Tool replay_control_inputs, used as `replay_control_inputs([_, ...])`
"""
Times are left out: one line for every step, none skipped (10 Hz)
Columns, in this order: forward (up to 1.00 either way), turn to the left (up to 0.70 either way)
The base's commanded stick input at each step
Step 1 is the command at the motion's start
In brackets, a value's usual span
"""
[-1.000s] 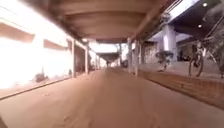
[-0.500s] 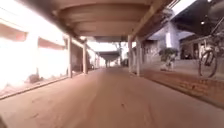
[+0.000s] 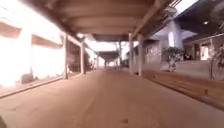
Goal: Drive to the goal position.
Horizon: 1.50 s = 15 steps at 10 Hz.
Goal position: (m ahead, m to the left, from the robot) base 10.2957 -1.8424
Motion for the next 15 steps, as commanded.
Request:
replay_control_inputs([0.85, 0.0])
replay_control_inputs([0.85, 0.0])
replay_control_inputs([0.85, 0.0])
replay_control_inputs([0.85, 0.0])
replay_control_inputs([0.85, 0.0])
replay_control_inputs([0.85, 0.0])
replay_control_inputs([0.85, 0.0])
replay_control_inputs([0.85, 0.0])
replay_control_inputs([0.85, 0.0])
replay_control_inputs([0.85, 0.0])
replay_control_inputs([0.85, 0.0])
replay_control_inputs([0.85, 0.0])
replay_control_inputs([0.85, 0.0])
replay_control_inputs([0.85, 0.0])
replay_control_inputs([0.85, 0.0])
